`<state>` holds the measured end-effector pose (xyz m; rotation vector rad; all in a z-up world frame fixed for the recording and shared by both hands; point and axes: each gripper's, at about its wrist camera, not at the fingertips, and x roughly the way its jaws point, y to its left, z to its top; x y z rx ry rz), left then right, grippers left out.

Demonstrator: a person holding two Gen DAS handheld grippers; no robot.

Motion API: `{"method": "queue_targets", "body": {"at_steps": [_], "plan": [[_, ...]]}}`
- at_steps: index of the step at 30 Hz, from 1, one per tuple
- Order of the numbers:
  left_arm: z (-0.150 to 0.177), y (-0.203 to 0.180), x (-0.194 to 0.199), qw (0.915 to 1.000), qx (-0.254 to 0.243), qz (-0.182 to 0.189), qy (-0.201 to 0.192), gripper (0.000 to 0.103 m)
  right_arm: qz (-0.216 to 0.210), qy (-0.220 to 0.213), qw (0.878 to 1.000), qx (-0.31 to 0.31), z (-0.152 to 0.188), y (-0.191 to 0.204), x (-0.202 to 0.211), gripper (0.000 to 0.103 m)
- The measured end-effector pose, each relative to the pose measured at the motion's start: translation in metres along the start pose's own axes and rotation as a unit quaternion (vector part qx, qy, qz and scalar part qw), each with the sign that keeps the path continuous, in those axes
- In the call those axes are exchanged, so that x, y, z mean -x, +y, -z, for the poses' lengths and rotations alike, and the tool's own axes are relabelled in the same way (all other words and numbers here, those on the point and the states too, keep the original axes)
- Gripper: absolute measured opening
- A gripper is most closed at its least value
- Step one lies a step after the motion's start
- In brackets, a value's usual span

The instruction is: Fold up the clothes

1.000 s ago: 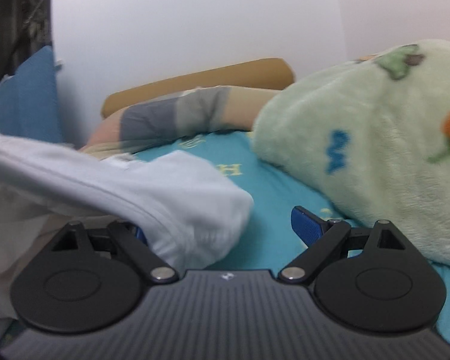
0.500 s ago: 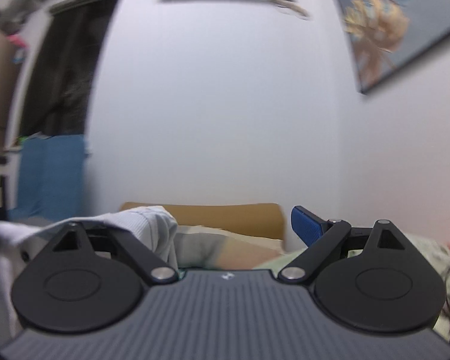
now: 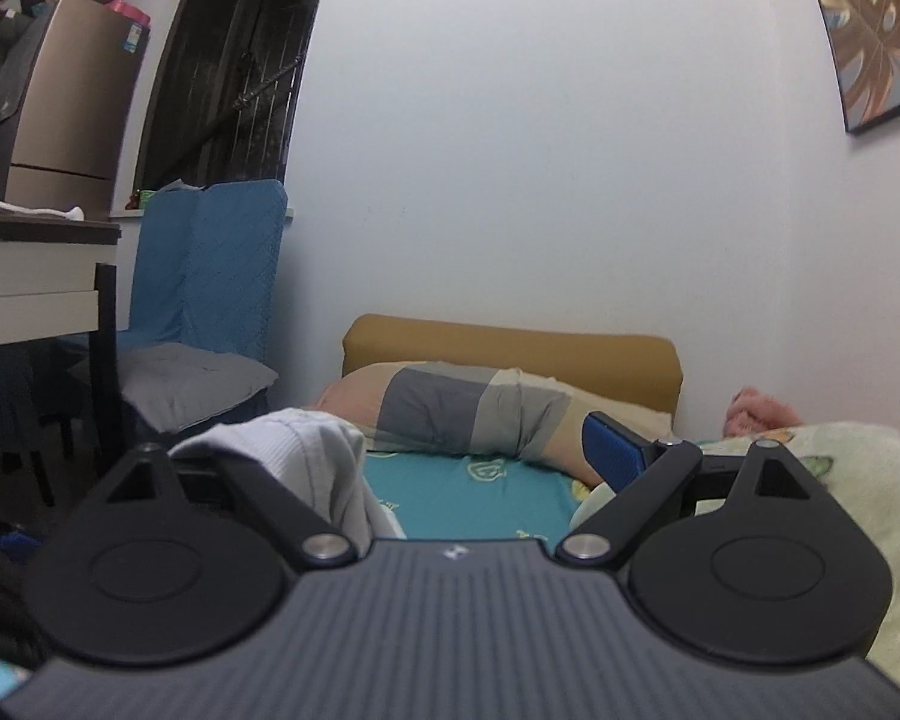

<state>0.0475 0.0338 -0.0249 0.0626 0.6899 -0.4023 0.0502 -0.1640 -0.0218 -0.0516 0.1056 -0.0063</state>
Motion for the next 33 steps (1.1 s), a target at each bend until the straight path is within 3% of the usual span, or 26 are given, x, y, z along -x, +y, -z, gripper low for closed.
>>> {"method": "queue_targets", "body": {"at_steps": [3,6,10,15,18,23,27,30,33], "plan": [[0.005,-0.019,-0.017,0.9990,-0.006,-0.040,-0.021,0.074,-0.002,0.008,1.000,-0.026,-0.003,-0.008,-0.002,0.092],[0.007,-0.022,-0.030,0.9937,0.010,-0.104,-0.039,0.074,0.000,0.014,0.999,-0.052,-0.003,-0.017,-0.005,0.092],[0.010,-0.030,-0.033,0.9852,-0.030,-0.161,-0.050,0.075,0.005,0.022,0.997,-0.072,0.001,-0.022,-0.012,0.092],[0.021,-0.032,-0.022,0.9869,-0.027,-0.159,0.002,0.082,0.037,0.026,0.995,-0.091,0.002,-0.028,-0.020,0.092],[0.030,-0.031,-0.016,0.9899,-0.008,-0.133,0.047,0.082,0.053,0.027,0.994,-0.092,0.003,-0.030,-0.022,0.092],[0.040,-0.030,0.011,0.9920,0.015,-0.120,0.037,0.086,0.065,0.036,0.993,-0.093,0.006,-0.032,-0.021,0.092],[0.036,-0.033,0.004,0.9945,0.015,-0.101,0.027,0.089,0.068,0.040,0.992,-0.098,0.007,-0.034,-0.020,0.092],[0.036,-0.044,-0.019,0.9925,-0.004,-0.119,0.030,0.089,0.067,0.039,0.992,-0.099,0.005,-0.032,-0.018,0.092],[0.034,-0.050,-0.039,0.9862,-0.027,-0.163,0.002,0.089,0.061,0.032,0.993,-0.096,0.002,-0.028,-0.016,0.092]]}}
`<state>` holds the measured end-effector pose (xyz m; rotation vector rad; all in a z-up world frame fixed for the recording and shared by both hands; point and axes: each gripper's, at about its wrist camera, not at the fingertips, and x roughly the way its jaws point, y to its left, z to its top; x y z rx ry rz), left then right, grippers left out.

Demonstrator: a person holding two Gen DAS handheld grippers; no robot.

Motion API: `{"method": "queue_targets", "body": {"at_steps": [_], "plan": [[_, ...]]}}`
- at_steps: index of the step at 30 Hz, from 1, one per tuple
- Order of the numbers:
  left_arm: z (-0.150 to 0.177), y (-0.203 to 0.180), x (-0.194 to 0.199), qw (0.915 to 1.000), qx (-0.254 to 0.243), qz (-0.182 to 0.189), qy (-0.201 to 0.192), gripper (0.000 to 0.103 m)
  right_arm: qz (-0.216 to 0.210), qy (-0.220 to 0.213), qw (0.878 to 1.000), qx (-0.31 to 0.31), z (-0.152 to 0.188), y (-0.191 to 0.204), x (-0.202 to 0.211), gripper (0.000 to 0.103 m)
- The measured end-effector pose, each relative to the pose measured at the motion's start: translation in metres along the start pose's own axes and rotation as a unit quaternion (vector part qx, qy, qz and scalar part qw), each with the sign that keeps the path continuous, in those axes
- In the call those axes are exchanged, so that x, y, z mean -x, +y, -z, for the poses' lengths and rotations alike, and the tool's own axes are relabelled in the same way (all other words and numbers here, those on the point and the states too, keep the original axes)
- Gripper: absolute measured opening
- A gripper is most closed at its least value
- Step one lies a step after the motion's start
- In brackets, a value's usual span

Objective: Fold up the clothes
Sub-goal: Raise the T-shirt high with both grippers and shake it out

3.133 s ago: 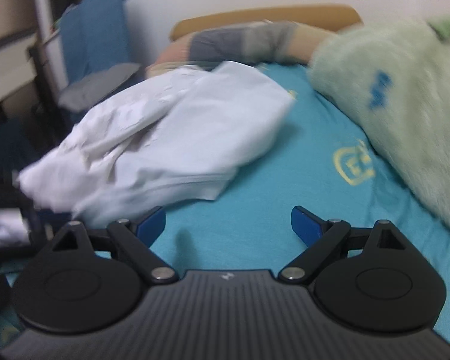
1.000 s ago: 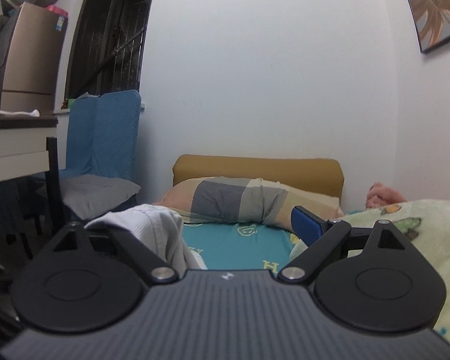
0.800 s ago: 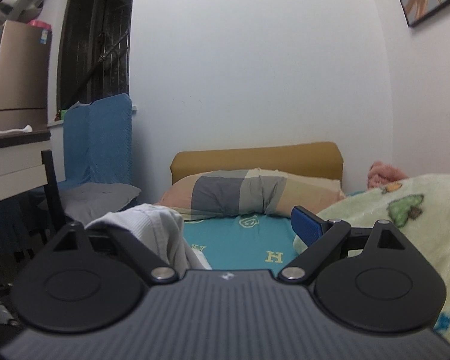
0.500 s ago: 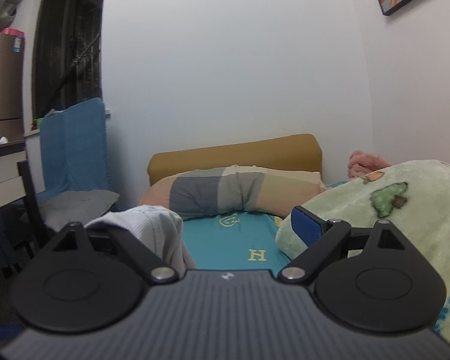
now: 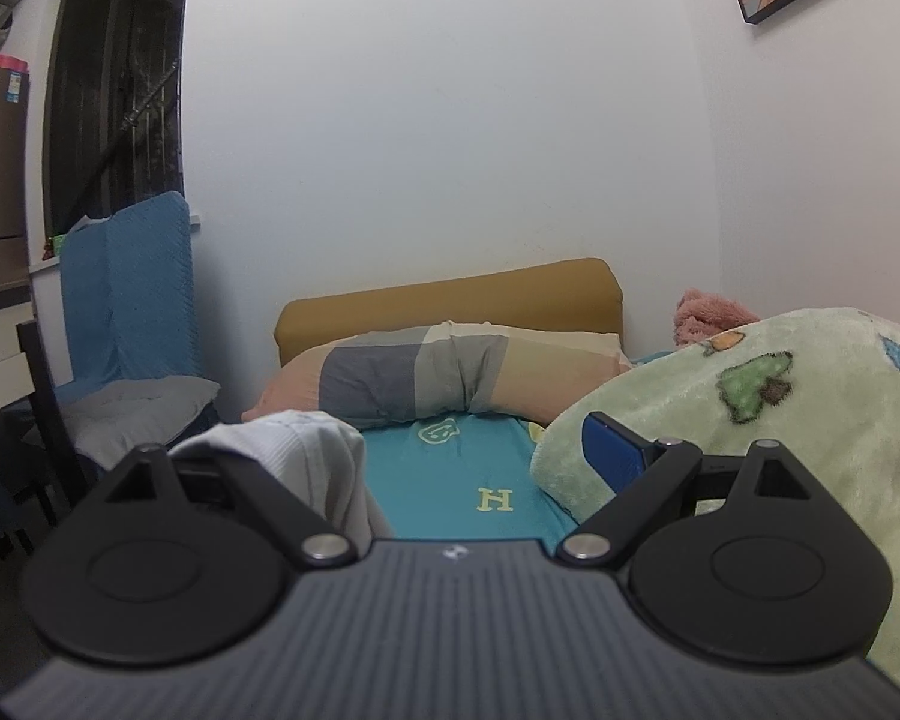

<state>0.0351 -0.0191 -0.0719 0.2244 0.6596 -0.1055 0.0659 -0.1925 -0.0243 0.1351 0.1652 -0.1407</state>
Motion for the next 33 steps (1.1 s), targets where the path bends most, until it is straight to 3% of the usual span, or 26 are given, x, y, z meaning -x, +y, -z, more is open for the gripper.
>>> {"method": "queue_targets", "body": {"at_steps": [2,4,9,15,19,21,26,29,33], "plan": [[-0.003,-0.005,-0.009,0.9984,-0.021,-0.051,-0.014,0.089,0.000,-0.007,1.000,0.005,-0.001,0.002,0.002,0.092],[-0.001,-0.003,-0.010,0.9964,-0.033,-0.077,-0.013,0.089,0.003,-0.009,1.000,0.007,0.001,0.003,0.000,0.092],[0.003,0.011,0.013,0.9958,-0.016,-0.090,0.011,0.089,0.026,-0.003,1.000,0.002,0.007,-0.006,-0.010,0.092],[0.005,0.038,0.052,0.9968,0.030,-0.073,0.008,0.093,0.064,-0.005,0.998,0.008,0.012,-0.013,-0.015,0.092],[0.009,0.059,0.066,0.9949,0.097,-0.026,0.009,0.093,0.087,0.000,0.996,0.030,0.019,-0.015,-0.020,0.092],[0.007,0.067,0.067,0.9923,0.112,-0.052,0.002,0.093,0.095,0.012,0.994,0.044,0.025,-0.018,-0.025,0.092],[-0.001,0.091,0.065,0.9756,0.167,-0.135,-0.045,0.093,0.094,0.072,0.990,0.080,0.054,-0.025,-0.033,0.092],[-0.007,0.103,0.076,0.9645,0.206,-0.143,-0.082,0.093,0.088,0.100,0.986,0.099,0.071,-0.022,-0.030,0.092],[-0.016,0.115,0.109,0.9505,0.227,-0.154,-0.146,0.093,0.088,0.062,0.990,0.092,0.047,-0.014,-0.002,0.092]]}}
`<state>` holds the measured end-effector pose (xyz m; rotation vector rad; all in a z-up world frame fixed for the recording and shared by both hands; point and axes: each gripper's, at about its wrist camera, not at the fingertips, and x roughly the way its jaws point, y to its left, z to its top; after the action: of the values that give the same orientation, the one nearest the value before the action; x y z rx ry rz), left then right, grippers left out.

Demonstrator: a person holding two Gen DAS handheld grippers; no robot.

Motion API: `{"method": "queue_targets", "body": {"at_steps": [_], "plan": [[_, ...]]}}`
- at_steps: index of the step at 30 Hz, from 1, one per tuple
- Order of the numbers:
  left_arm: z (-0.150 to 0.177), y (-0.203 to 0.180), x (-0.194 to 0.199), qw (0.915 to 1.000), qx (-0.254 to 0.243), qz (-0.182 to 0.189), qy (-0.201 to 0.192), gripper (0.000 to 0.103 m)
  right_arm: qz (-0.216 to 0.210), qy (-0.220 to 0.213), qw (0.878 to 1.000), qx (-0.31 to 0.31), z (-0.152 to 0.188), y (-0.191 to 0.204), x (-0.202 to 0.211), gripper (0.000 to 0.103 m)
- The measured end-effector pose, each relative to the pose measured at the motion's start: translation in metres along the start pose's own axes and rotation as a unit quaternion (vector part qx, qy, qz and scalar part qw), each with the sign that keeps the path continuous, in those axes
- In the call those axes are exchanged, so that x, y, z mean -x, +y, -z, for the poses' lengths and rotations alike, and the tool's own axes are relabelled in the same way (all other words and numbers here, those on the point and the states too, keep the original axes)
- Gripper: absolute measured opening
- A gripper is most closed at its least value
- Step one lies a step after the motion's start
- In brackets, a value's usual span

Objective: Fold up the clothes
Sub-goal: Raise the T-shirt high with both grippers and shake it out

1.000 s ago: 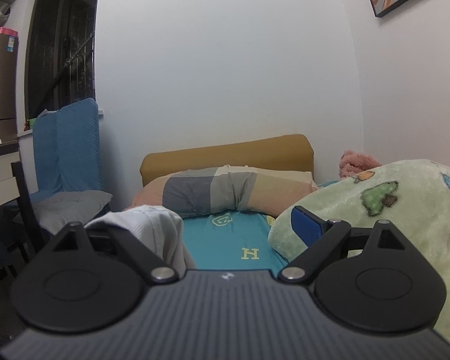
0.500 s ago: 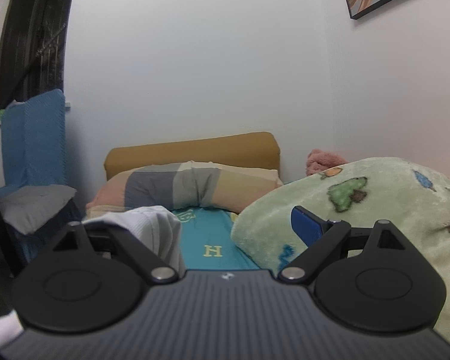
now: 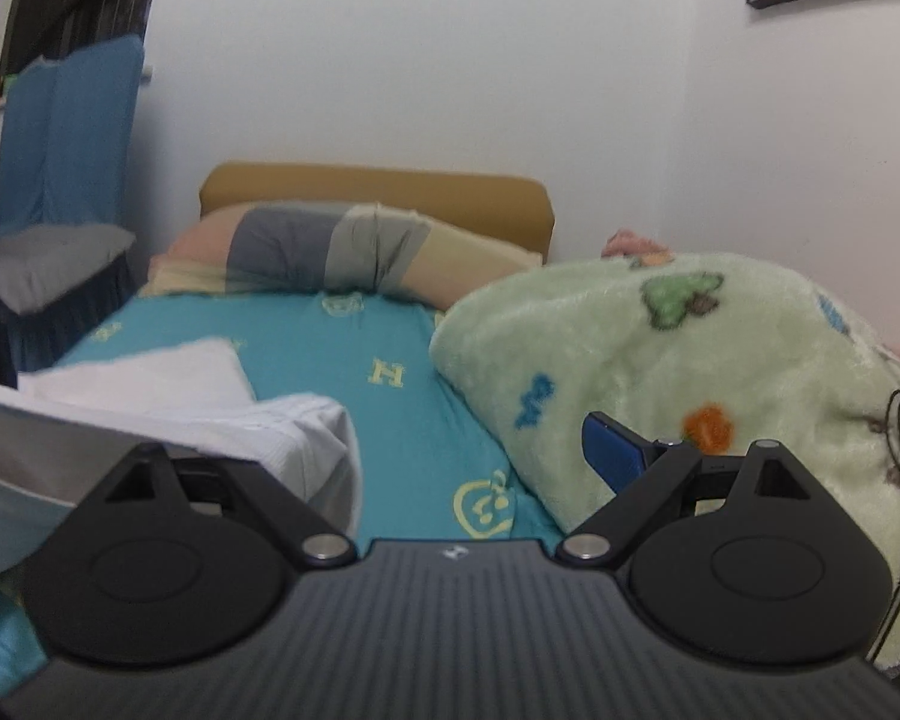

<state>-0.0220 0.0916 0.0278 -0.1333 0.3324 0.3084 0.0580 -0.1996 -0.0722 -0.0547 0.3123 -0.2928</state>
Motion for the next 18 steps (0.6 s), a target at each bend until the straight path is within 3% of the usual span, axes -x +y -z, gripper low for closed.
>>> {"method": "queue_targets", "body": {"at_steps": [6,8,12,18], "plan": [[-0.077,0.038,0.067,0.9897,0.090,0.003,-0.111,0.094,-0.021,-0.110,0.994,0.009,-0.099,-0.005,0.086,0.092],[-0.110,0.048,0.101,0.9794,0.111,0.012,-0.168,0.094,-0.032,-0.139,0.990,0.007,-0.139,-0.007,0.116,0.092],[-0.187,0.058,0.164,0.9623,0.113,0.030,-0.246,0.094,-0.043,-0.204,0.978,-0.022,-0.224,-0.024,0.191,0.092],[-0.298,0.072,0.265,0.9345,0.120,0.076,-0.326,0.096,-0.038,-0.296,0.954,-0.030,-0.327,-0.057,0.303,0.092]]}}
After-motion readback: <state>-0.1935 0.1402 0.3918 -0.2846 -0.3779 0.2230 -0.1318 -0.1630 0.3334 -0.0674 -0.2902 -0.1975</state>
